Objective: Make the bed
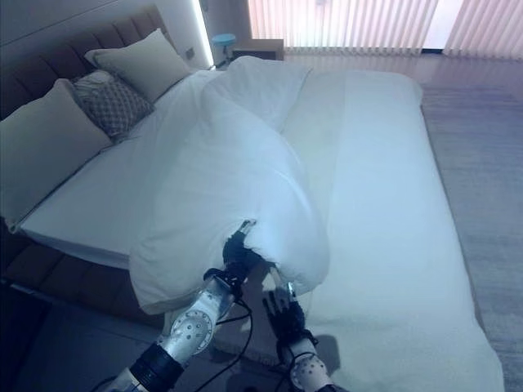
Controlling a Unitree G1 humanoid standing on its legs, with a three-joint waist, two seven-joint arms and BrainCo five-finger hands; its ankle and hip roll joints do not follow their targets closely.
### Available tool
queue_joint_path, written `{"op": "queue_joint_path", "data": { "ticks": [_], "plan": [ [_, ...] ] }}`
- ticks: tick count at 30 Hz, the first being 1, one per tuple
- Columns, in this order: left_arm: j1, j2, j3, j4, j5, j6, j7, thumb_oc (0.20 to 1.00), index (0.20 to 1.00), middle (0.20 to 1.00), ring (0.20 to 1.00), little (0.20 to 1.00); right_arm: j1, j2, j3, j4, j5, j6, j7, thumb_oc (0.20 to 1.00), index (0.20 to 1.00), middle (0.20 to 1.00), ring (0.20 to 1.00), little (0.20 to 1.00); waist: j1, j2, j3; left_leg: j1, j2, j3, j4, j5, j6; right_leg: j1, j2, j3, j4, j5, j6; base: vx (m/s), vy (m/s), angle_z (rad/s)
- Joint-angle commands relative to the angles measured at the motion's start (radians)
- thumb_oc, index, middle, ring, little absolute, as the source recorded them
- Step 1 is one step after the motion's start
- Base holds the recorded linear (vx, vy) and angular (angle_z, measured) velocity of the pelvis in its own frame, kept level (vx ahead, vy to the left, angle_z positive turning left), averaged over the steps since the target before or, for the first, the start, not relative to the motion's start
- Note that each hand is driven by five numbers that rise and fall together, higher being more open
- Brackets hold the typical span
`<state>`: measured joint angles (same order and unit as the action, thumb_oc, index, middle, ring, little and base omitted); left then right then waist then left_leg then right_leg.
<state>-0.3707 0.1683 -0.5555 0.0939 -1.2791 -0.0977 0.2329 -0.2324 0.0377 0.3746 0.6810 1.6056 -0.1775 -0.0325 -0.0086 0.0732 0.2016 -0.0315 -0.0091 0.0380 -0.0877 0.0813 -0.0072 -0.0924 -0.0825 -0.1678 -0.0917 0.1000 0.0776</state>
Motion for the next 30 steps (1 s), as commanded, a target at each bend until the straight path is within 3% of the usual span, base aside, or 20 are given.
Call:
{"op": "queue_joint_path", "data": {
  "ticks": [1, 5, 6, 11, 16, 19, 24, 30],
  "plan": [
    [-0.112, -0.079, -0.119, -0.204, 0.023, -0.008, -0.143, 0.2, 0.2, 0.2, 0.2, 0.2, -0.098, 0.073, -0.054, -0.035, 0.036, -0.058, 0.023, 1.0, 1.0, 1.0, 1.0, 1.0, 0.003, 0.014, -0.005, -0.009, -0.038, 0.019, 0.0, -0.052, -0.039, 0.048, -0.007, -0.019, 0.004, -0.015, 0.069, 0.0, 0.012, 0.06],
    [-0.099, -0.074, -0.113, -0.194, 0.032, -0.011, -0.141, 0.2, 0.2, 0.2, 0.2, 0.2, -0.103, 0.068, -0.073, -0.057, 0.049, -0.091, 0.033, 1.0, 1.0, 1.0, 1.0, 1.0, 0.003, 0.012, -0.005, -0.007, -0.039, 0.022, 0.0, -0.057, -0.036, 0.049, -0.007, -0.016, 0.004, -0.015, 0.071, 0.0, 0.013, 0.01],
    [-0.071, -0.053, -0.086, -0.182, 0.046, -0.028, -0.126, 0.2, 0.2, 0.2, 0.2, 0.2, -0.028, 0.05, 0.007, -0.218, -0.002, -0.152, 0.032, 1.0, 1.0, 1.0, 1.0, 1.0, -0.004, 0.01, -0.003, -0.005, -0.04, 0.029, 0.0, -0.059, -0.032, 0.046, -0.008, -0.008, 0.004, -0.011, 0.072, 0.01, 0.038, -0.01],
    [-0.07, -0.035, -0.062, -0.167, 0.076, -0.011, -0.112, 0.2, 0.2, 0.2, 0.2, 0.2, 0.034, 0.019, -0.005, -0.34, 0.03, -0.158, 0.031, 1.0, 1.0, 1.0, 1.0, 1.0, -0.023, 0.003, -0.006, -0.002, -0.038, 0.047, 0.0, -0.065, -0.028, 0.039, -0.004, 0.006, 0.004, -0.009, 0.07, 0.01, 0.019, -0.08],
    [-0.038, -0.022, -0.028, -0.144, 0.1, -0.013, -0.108, 0.2, 0.2, 0.2, 0.2, 0.2, 0.018, 0.011, -0.06, -0.371, 0.024, -0.213, 0.019, 1.0, 1.0, 1.0, 1.0, 1.0, -0.026, 0.001, -0.01, 0.006, -0.035, 0.054, 0.0, -0.071, -0.028, 0.044, -0.002, 0.01, 0.004, -0.013, 0.069, 0.03, -0.003, -0.09],
    [-0.042, -0.044, -0.021, -0.096, 0.09, -0.015, -0.112, 0.2, 0.2, 0.2, 0.2, 0.2, -0.11, 0.044, -0.119, -0.161, 0.045, -0.198, 0.024, 1.0, 1.0, 1.0, 1.0, 1.0, -0.007, 0.006, -0.016, 0.012, -0.035, 0.05, 0.0, -0.074, -0.027, 0.052, -0.002, 0.009, 0.004, -0.018, 0.07, 0.03, -0.014, -0.06],
    [-0.015, -0.039, 0.03, -0.07, 0.096, -0.046, -0.09, 0.2, 0.2, 0.2, 0.2, 0.2, -0.085, 0.044, -0.168, -0.191, 0.023, -0.254, 0.014, 1.0, 1.0, 1.0, 1.0, 1.0, -0.013, 0.013, -0.021, 0.027, -0.034, 0.057, 0.0, -0.082, -0.027, 0.061, -0.001, 0.015, 0.004, -0.026, 0.069, 0.01, 0.004, -0.03],
    [0.025, -0.04, 0.077, -0.051, 0.108, -0.047, -0.096, 0.2, 0.2, 0.2, 0.2, 0.2, -0.043, 0.022, -0.145, -0.27, -0.019, -0.256, 0.002, 1.0, 1.0, 1.0, 1.0, 1.0, -0.023, 0.014, -0.031, 0.05, -0.028, 0.085, 0.0, -0.092, -0.022, 0.064, 0.009, 0.057, 0.004, -0.024, 0.07, 0.02, 0.01, -0.18]
  ]
}}
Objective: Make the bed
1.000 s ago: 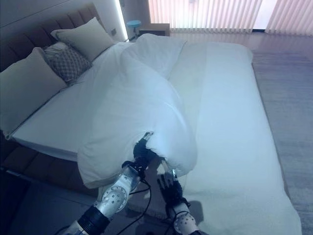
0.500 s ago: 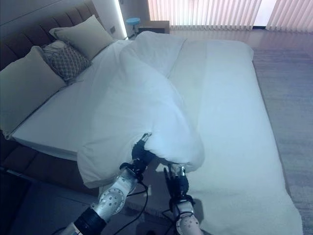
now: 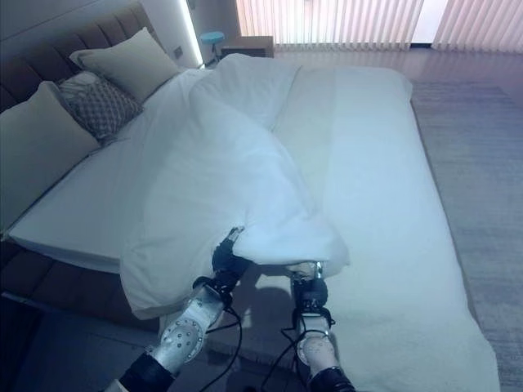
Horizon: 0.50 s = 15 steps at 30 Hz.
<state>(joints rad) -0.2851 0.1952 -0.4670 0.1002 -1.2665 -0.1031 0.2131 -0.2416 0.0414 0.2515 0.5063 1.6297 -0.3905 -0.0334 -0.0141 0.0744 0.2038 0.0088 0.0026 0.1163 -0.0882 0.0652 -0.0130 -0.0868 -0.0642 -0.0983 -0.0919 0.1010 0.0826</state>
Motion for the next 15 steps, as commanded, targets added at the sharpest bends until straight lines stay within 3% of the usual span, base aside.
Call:
{"op": "queue_joint_path", "data": {
  "ticks": [1, 15],
  "plan": [
    [-0.055, -0.066, -0.011, -0.053, 0.099, -0.042, -0.079, 0.2, 0.2, 0.2, 0.2, 0.2, -0.033, 0.016, -0.02, -0.105, -0.049, -0.045, 0.003, 1.0, 1.0, 1.0, 1.0, 1.0, -0.018, 0.011, -0.035, 0.011, -0.038, 0.009, 0.001, -0.076, -0.016, 0.06, -0.009, -0.011, 0.005, -0.027, 0.064, 0.03, -0.007, -0.27],
    [-0.017, -0.063, 0.005, -0.017, 0.135, -0.036, -0.078, 0.2, 0.2, 0.2, 0.2, 0.2, 0.022, -0.025, 0.039, -0.17, -0.099, -0.021, 0.007, 1.0, 1.0, 1.0, 1.0, 1.0, -0.014, -0.015, -0.048, 0.019, -0.035, 0.002, 0.001, -0.082, -0.018, 0.074, -0.005, -0.024, 0.005, -0.038, 0.063, 0.01, -0.003, -0.03]
  ]
}}
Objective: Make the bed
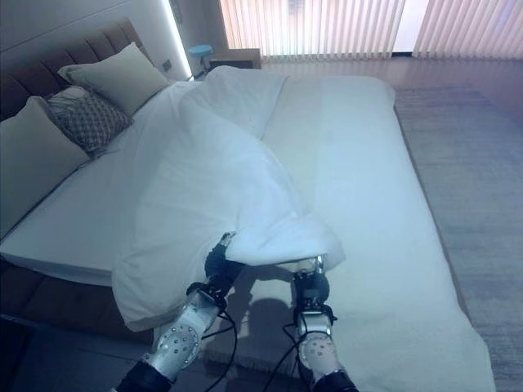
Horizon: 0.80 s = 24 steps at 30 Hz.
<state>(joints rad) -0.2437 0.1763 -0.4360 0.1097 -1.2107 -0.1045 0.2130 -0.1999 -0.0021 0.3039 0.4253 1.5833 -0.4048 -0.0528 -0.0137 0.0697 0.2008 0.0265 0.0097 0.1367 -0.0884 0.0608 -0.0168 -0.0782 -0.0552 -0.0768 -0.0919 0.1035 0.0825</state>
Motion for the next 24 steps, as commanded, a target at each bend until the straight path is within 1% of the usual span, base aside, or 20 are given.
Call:
{"op": "queue_joint_path", "data": {
  "ticks": [1, 4, 5, 6, 7, 14, 24],
  "plan": [
    [-0.052, -0.045, -0.026, -0.027, 0.078, -0.033, -0.081, 0.2, 0.2, 0.2, 0.2, 0.2, -0.021, 0.017, -0.013, -0.088, -0.055, -0.006, 0.025, 1.0, 1.0, 1.0, 1.0, 1.0, -0.013, -0.012, -0.045, 0.003, -0.043, -0.019, 0.001, -0.079, -0.014, 0.068, -0.014, -0.046, 0.005, -0.042, 0.062, 0.0, 0.0, 0.0],
    [-0.035, -0.046, -0.029, -0.029, 0.073, -0.033, -0.085, 0.2, 0.2, 0.2, 0.2, 0.2, -0.027, 0.021, -0.014, -0.081, -0.059, -0.007, 0.017, 1.0, 1.0, 1.0, 1.0, 1.0, -0.008, -0.015, -0.045, 0.007, -0.043, -0.023, 0.001, -0.081, -0.013, 0.073, -0.013, -0.052, 0.005, -0.045, 0.062, 0.0, 0.0, 0.0],
    [-0.031, -0.044, -0.032, -0.029, 0.073, -0.032, -0.086, 0.2, 0.2, 0.2, 0.2, 0.2, -0.03, 0.021, -0.012, -0.078, -0.062, -0.008, 0.013, 0.649, 0.649, 0.649, 0.649, 0.649, -0.007, -0.016, -0.045, 0.007, -0.043, -0.023, 0.001, -0.082, -0.013, 0.073, -0.014, -0.054, 0.005, -0.045, 0.063, 0.0, 0.0, 0.0],
    [-0.027, -0.043, -0.033, -0.03, 0.074, -0.032, -0.088, 0.2, 0.2, 0.2, 0.2, 0.2, -0.033, 0.019, -0.014, -0.071, -0.066, -0.01, 0.006, 0.539, 0.539, 0.539, 0.539, 0.539, -0.005, -0.017, -0.044, 0.007, -0.043, -0.025, 0.001, -0.082, -0.013, 0.074, -0.014, -0.054, 0.005, -0.046, 0.063, 0.0, 0.0, 0.0],
    [-0.016, -0.039, -0.037, -0.03, 0.076, -0.031, -0.089, 0.2, 0.2, 0.2, 0.2, 0.2, -0.04, 0.017, -0.018, -0.064, -0.087, -0.013, -0.016, 0.2, 0.2, 0.2, 0.2, 0.2, 0.0, -0.019, -0.043, 0.005, -0.043, -0.028, 0.001, -0.081, -0.012, 0.074, -0.015, -0.056, 0.005, -0.047, 0.063, 0.0, 0.0, 0.0],
    [0.025, -0.03, -0.026, -0.004, 0.097, -0.028, -0.097, 0.2, 0.2, 0.2, 0.2, 0.2, -0.052, 0.014, -0.038, -0.056, -0.13, -0.014, -0.052, 0.2, 0.2, 0.2, 0.2, 0.2, 0.011, -0.026, -0.043, 0.001, -0.049, -0.044, 0.001, -0.082, -0.008, 0.079, -0.021, -0.069, 0.005, -0.047, 0.061, 0.0, 0.012, 0.05],
    [0.087, -0.008, 0.028, 0.021, 0.112, -0.028, -0.105, 0.2, 0.2, 0.2, 0.2, 0.2, -0.042, 0.009, -0.061, -0.06, -0.158, -0.016, -0.059, 0.2, 0.2, 0.2, 0.2, 0.2, 0.028, -0.043, -0.051, 0.003, -0.053, -0.054, 0.001, -0.088, -0.005, 0.088, -0.029, -0.085, 0.005, -0.049, 0.061, 0.01, 0.019, 0.06]
  ]
}}
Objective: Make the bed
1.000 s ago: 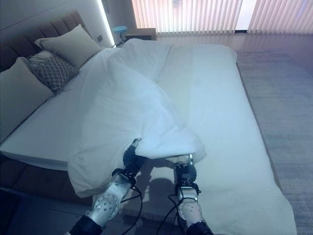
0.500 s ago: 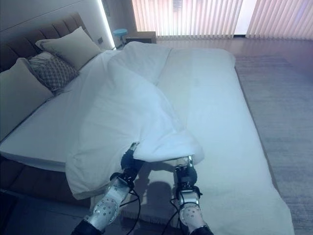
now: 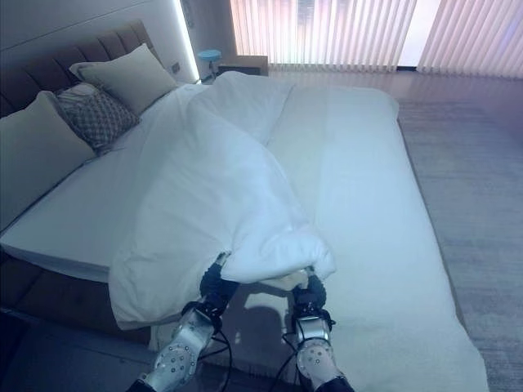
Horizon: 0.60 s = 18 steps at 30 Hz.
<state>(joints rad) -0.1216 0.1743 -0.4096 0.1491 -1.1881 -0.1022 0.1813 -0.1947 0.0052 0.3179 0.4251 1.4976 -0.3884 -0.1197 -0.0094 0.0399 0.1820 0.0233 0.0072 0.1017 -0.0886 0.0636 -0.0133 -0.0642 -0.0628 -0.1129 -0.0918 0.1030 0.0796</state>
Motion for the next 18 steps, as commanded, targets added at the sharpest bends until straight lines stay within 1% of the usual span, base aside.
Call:
{"op": "queue_joint_path", "data": {
  "ticks": [1, 9, 11, 13, 14, 15, 16, 17, 18],
  "plan": [
    [-0.025, -0.001, 0.01, -0.014, 0.098, -0.03, -0.074, 0.2, 0.2, 0.2, 0.2, 0.2, -0.048, -0.003, -0.078, -0.061, -0.085, -0.034, 0.001, 0.2, 0.2, 0.2, 0.2, 0.2, 0.027, -0.015, -0.032, 0.005, -0.051, -0.02, 0.001, -0.09, -0.008, 0.073, -0.022, -0.052, 0.005, -0.048, 0.064, 0.0, 0.021, 0.08],
    [0.01, 0.008, 0.072, 0.016, 0.128, -0.047, -0.06, 0.2, 0.2, 0.2, 0.2, 0.2, -0.018, -0.039, -0.116, -0.072, -0.184, -0.032, -0.048, 0.2, 0.2, 0.2, 0.2, 0.2, 0.029, -0.025, -0.039, 0.006, -0.051, -0.03, 0.001, -0.089, -0.011, 0.079, -0.021, -0.062, 0.005, -0.052, 0.061, 0.01, -0.004, 0.07],
    [0.033, 0.015, 0.132, 0.038, 0.161, -0.059, -0.041, 0.2, 0.2, 0.2, 0.2, 0.2, 0.025, -0.072, -0.149, -0.085, -0.238, -0.019, -0.061, 0.2, 0.2, 0.2, 0.2, 0.2, 0.022, -0.033, -0.046, 0.014, -0.051, -0.041, 0.001, -0.093, -0.01, 0.096, -0.02, -0.061, 0.005, -0.056, 0.056, 0.03, -0.038, 0.16],
    [0.041, 0.016, 0.149, 0.041, 0.163, -0.061, -0.035, 0.2, 0.2, 0.2, 0.2, 0.2, 0.037, -0.078, -0.156, -0.089, -0.25, -0.014, -0.063, 0.2, 0.2, 0.2, 0.2, 0.2, 0.019, -0.034, -0.048, 0.018, -0.05, -0.046, 0.001, -0.095, -0.009, 0.1, -0.018, -0.059, 0.012, -0.059, 0.053, 0.01, -0.027, 0.17],
    [0.048, 0.023, 0.204, 0.056, 0.193, -0.072, -0.016, 0.2, 0.2, 0.2, 0.2, 0.2, 0.058, -0.094, -0.169, -0.095, -0.275, -0.003, -0.065, 0.2, 0.2, 0.2, 0.2, 0.2, 0.016, -0.035, -0.048, 0.026, -0.046, -0.052, 0.001, -0.098, -0.006, 0.086, -0.014, -0.044, 0.061, -0.078, 0.046, -0.01, -0.018, 0.14],
    [0.049, 0.023, 0.205, 0.056, 0.193, -0.071, -0.016, 0.2, 0.2, 0.2, 0.2, 0.2, 0.059, -0.094, -0.169, -0.096, -0.276, -0.002, -0.066, 0.2, 0.2, 0.2, 0.2, 0.2, 0.015, -0.035, -0.048, 0.026, -0.046, -0.052, 0.001, -0.098, -0.006, 0.084, -0.015, -0.044, 0.063, -0.079, 0.045, -0.01, -0.025, 0.06],
    [0.058, 0.022, 0.227, 0.064, 0.2, -0.076, -0.01, 0.2, 0.2, 0.2, 0.2, 0.2, 0.069, -0.101, -0.169, -0.102, -0.293, 0.008, -0.068, 0.2, 0.2, 0.2, 0.2, 0.2, 0.014, -0.035, -0.049, 0.029, -0.043, -0.05, 0.001, -0.099, -0.005, 0.076, -0.012, -0.033, 0.084, -0.09, 0.042, 0.0, 0.0, 0.0],
    [0.063, 0.021, 0.277, 0.075, 0.218, -0.091, 0.0, 0.2, 0.2, 0.2, 0.2, 0.2, 0.094, -0.115, -0.174, -0.11, -0.327, 0.033, -0.06, 0.2, 0.2, 0.2, 0.2, 0.2, 0.013, -0.031, -0.045, 0.035, -0.038, -0.048, 0.001, -0.083, -0.004, 0.061, -0.002, -0.009, 0.134, -0.119, 0.031, -0.04, -0.007, 0.01],
    [0.058, 0.021, 0.3, 0.073, 0.228, -0.103, 0.007, 0.2, 0.2, 0.2, 0.2, 0.2, 0.105, -0.124, -0.174, -0.116, -0.339, 0.04, -0.055, 0.2, 0.2, 0.2, 0.2, 0.2, 0.013, -0.03, -0.034, 0.035, -0.038, -0.056, 0.002, -0.07, -0.004, 0.048, 0.001, 0.001, 0.163, -0.13, 0.027, -0.08, 0.002, -0.01]
  ]
}}
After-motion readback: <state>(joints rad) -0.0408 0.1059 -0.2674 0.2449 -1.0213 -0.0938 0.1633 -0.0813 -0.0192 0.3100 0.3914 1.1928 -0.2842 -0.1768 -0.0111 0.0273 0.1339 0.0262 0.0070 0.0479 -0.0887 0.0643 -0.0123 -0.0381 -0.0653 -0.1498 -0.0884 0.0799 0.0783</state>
